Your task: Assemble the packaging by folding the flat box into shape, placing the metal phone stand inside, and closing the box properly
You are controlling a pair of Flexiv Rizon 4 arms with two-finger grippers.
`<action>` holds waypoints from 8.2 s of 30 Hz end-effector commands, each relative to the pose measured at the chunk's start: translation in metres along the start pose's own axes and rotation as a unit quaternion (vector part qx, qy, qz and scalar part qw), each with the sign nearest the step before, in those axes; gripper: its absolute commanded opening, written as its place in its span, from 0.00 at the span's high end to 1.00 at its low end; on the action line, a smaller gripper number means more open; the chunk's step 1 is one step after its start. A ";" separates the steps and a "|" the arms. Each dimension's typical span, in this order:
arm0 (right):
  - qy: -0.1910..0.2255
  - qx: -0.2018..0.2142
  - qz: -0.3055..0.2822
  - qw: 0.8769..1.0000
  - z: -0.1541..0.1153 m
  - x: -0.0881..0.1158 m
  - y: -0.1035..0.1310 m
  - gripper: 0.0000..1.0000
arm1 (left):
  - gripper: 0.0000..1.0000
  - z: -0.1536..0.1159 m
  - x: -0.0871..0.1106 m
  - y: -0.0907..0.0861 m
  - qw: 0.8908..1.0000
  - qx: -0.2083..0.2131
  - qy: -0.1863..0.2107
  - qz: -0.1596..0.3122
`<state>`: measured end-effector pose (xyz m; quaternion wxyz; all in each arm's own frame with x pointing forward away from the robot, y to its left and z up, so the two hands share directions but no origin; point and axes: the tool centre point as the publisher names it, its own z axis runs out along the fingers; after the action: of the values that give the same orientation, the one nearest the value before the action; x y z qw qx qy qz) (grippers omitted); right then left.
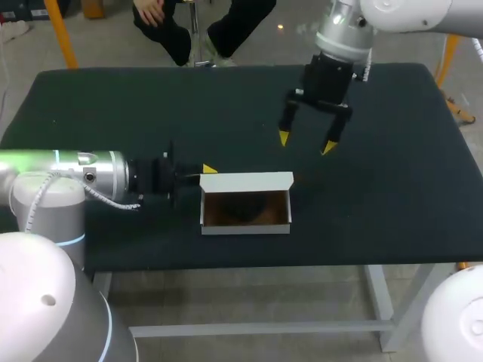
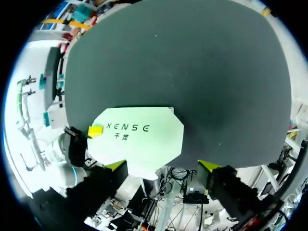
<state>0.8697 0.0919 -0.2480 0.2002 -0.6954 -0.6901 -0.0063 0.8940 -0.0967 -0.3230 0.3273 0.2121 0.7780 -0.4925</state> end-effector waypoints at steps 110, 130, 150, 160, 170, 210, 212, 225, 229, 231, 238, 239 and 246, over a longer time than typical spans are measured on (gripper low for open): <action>0.022 0.085 -0.014 0.996 0.089 -0.008 -0.006 0.50 | 0.59 -0.012 0.022 0.003 0.994 -0.010 -0.039 0.101; 0.025 0.078 -0.009 0.997 0.090 -0.008 -0.006 0.49 | 0.32 -0.083 0.021 0.002 0.990 -0.098 0.046 0.090; 0.025 0.067 -0.003 0.997 0.093 -0.010 -0.008 0.36 | 0.00 -0.128 -0.011 -0.006 0.940 -0.281 0.192 0.020; 0.030 0.061 0.000 0.998 0.094 -0.013 -0.009 0.35 | 0.00 -0.128 -0.011 -0.006 0.940 -0.281 0.192 0.020; 0.035 0.057 0.003 0.998 0.096 -0.014 -0.010 0.36 | 0.00 -0.111 -0.015 -0.011 0.947 -0.261 0.169 -0.078; 0.034 0.051 0.008 0.998 0.103 -0.015 -0.010 0.48 | 0.00 -0.070 -0.039 -0.018 0.756 -0.318 0.182 -0.542; 0.033 0.050 0.009 0.998 0.103 -0.015 -0.011 0.49 | 0.00 -0.068 -0.038 -0.018 0.739 -0.314 0.185 -0.567; 0.034 0.047 0.014 0.998 0.105 -0.017 -0.010 0.50 | 0.00 -0.060 -0.038 -0.014 0.708 -0.377 0.090 -0.591; 0.032 0.046 0.014 0.998 0.105 -0.017 -0.010 0.50 | 0.00 -0.060 -0.038 -0.014 0.708 -0.377 0.090 -0.591; 0.033 0.044 0.014 0.998 0.104 -0.017 -0.010 0.51 | 0.00 -0.060 -0.038 -0.014 0.708 -0.377 0.090 -0.591; 0.039 0.043 0.017 0.998 0.105 -0.019 -0.011 0.50 | 0.00 -0.055 -0.031 -0.024 0.655 -0.382 0.077 -0.647; 0.040 0.043 0.017 0.998 0.105 -0.019 -0.011 0.50 | 0.00 -0.053 -0.029 -0.027 0.634 -0.393 0.070 -0.662; 0.041 0.041 0.016 0.998 0.106 -0.019 -0.009 0.51 | 0.00 -0.044 -0.019 -0.034 0.501 -0.425 0.043 -0.753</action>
<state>0.8322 0.1045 -0.3475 0.2565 -0.6972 -0.6694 -0.0022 0.8671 -0.0643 -0.2756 -0.1210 -0.5175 0.8218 -0.2053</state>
